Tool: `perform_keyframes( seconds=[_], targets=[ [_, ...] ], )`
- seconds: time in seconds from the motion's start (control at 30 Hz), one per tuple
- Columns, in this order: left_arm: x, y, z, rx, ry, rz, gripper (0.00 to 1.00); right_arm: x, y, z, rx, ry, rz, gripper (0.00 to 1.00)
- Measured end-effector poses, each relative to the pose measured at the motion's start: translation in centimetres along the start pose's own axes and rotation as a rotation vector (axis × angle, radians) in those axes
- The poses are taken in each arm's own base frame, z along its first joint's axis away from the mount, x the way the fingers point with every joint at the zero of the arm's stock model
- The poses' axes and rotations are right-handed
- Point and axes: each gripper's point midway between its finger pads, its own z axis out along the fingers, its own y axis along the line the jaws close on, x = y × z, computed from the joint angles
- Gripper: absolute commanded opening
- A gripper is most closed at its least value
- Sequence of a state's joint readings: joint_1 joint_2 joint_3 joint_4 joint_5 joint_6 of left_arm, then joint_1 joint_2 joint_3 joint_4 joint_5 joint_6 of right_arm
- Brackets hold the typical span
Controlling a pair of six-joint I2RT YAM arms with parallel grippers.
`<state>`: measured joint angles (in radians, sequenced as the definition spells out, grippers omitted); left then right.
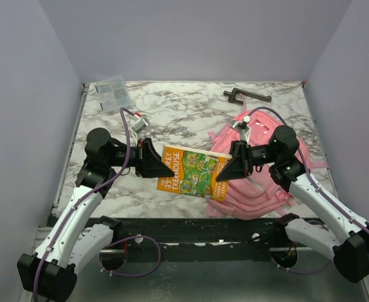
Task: Pack the student bag
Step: Pick up the book from the center of the board.
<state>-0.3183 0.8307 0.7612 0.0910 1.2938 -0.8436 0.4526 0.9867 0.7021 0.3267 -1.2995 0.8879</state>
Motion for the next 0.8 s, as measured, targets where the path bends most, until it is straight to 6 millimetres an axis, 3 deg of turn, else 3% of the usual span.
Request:
perform_keyframes(
  seconds=[0.2, 0.3, 0.4, 0.5, 0.6, 0.73, 0.8],
  targets=[
    [0.3, 0.8, -0.1, -0.02, -0.02, 0.003, 0.0, 0.0, -2.7, 0.3, 0.066, 0.011, 0.088, 0.49],
    [0.1, 2.7, 0.0, -0.126, -0.08, -0.009, 0.0, -0.8, -6.0, 0.4, 0.197, -0.036, 0.127, 0.62],
    [-0.2, 6.3, -0.9, -0.338, -0.166, -0.031, 0.0, -0.5, -9.8, 0.0, 0.359, -0.067, 0.176, 0.73],
    [0.0, 9.2, -3.0, -0.569, -0.243, -0.046, 0.0, 0.5, -12.9, -1.2, 0.529, -0.081, 0.224, 0.76],
    [-0.5, 10.9, -6.6, -0.812, -0.359, -0.003, 0.0, 1.3, -14.9, -2.9, 0.69, -0.079, 0.237, 0.76],
    [-1.3, 11.2, -10.7, -1.022, -0.497, 0.066, 0.0, 1.5, -16.2, -3.9, 0.844, -0.063, 0.214, 0.73],
    [-1.8, 10.9, -12.1, -1.087, -0.545, 0.086, 0.0, 2.0, -16.3, -3.4, 0.924, -0.026, 0.178, 0.7]
  ],
)
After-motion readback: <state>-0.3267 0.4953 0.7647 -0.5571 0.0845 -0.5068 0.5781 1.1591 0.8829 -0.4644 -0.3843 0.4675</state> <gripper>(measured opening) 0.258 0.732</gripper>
